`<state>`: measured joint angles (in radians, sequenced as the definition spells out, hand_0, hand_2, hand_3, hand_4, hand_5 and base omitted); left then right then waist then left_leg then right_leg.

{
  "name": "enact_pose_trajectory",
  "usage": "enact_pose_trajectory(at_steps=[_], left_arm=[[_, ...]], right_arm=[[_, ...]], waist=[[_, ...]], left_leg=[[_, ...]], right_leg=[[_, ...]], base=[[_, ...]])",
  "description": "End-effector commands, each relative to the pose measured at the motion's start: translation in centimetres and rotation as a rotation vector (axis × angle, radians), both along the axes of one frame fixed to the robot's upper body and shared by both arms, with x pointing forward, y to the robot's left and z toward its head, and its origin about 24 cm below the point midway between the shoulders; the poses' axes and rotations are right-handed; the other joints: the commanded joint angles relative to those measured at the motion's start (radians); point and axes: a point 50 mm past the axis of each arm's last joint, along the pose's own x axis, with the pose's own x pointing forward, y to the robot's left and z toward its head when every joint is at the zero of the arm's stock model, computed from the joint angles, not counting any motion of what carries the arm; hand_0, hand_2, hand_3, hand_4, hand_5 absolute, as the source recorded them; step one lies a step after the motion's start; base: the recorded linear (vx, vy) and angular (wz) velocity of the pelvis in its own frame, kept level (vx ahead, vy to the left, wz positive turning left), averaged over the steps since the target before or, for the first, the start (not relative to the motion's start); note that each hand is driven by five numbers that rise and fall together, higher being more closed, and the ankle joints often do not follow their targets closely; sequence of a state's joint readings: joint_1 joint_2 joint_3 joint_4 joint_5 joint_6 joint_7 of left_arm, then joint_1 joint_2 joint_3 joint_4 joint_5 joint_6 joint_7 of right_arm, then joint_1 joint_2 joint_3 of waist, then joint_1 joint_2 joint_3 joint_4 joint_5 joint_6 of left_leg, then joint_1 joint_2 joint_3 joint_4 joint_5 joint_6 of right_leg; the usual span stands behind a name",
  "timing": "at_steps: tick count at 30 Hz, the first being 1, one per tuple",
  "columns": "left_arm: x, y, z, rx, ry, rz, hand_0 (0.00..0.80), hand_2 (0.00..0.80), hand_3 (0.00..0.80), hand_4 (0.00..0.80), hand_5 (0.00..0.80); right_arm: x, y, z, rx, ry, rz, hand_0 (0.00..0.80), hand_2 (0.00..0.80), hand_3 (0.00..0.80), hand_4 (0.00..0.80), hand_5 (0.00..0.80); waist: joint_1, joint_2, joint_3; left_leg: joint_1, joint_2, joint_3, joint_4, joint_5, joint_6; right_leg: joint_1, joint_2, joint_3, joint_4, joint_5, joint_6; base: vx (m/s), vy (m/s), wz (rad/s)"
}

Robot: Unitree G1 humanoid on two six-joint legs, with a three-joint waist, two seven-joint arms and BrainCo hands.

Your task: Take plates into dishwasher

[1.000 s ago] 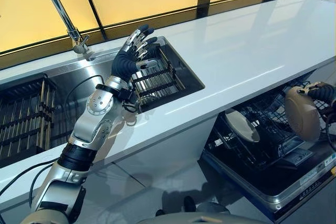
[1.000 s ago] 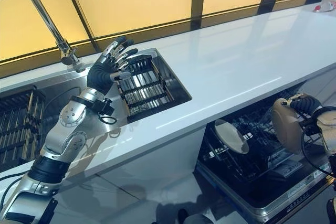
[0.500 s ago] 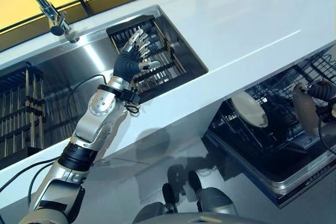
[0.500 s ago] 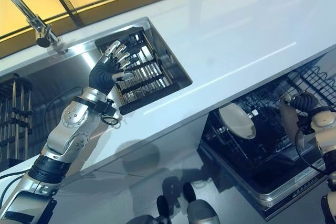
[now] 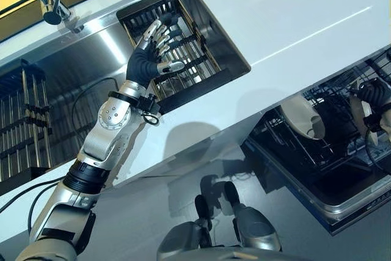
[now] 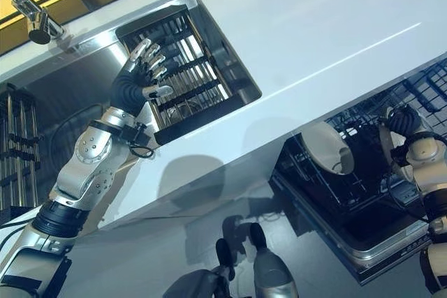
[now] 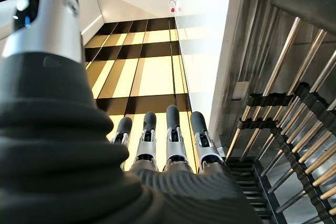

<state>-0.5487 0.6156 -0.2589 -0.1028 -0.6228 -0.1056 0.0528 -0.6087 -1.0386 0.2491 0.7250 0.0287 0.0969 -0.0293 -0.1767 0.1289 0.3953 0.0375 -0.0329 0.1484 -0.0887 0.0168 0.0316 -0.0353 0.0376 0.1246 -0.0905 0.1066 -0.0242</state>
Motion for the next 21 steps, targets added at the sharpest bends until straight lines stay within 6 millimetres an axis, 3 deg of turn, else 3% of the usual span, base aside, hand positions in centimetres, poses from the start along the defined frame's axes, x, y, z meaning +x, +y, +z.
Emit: enact_pose_trajectory(at_steps=[1,9,21], left_arm=[[-0.6,-1.3,2.8,0.002,-0.150,-0.052,0.000,0.000,0.000,0.000,0.000],[-0.8,-1.3,3.8,0.016,-0.188,-0.055,0.000,0.000,0.000,0.000,0.000],[-0.7,-1.4,3.8,0.030,-0.187,-0.061,0.000,0.000,0.000,0.000,0.000]], right_arm=[[0.7,-0.1,4.2,-0.091,-0.130,-0.005,0.800,0.800,0.800,0.800,0.800],[0.7,-0.4,5.0,-0.131,-0.130,-0.035,0.800,0.800,0.800,0.800,0.800],[0.2,-0.8,6.4,-0.158,-0.205,-0.040,0.800,0.800,0.800,0.800,0.800]], waist=[[0.016,0.001,-0.030],[0.019,0.008,0.000],[0.022,-0.016,-0.011]], left_leg=[[-0.032,-0.012,-0.006,0.001,-0.053,-0.005],[-0.053,-0.013,-0.003,0.001,-0.049,-0.009],[-0.051,-0.012,-0.004,0.001,-0.054,-0.010]], right_leg=[[-0.043,-0.019,-0.046,0.046,-0.069,0.073],[-0.062,-0.024,-0.060,0.044,-0.065,0.071],[-0.058,-0.024,-0.072,0.044,-0.063,0.075]], base=[[-0.040,-0.028,0.03],[-0.030,-0.013,0.03],[-0.002,0.000,0.00]])
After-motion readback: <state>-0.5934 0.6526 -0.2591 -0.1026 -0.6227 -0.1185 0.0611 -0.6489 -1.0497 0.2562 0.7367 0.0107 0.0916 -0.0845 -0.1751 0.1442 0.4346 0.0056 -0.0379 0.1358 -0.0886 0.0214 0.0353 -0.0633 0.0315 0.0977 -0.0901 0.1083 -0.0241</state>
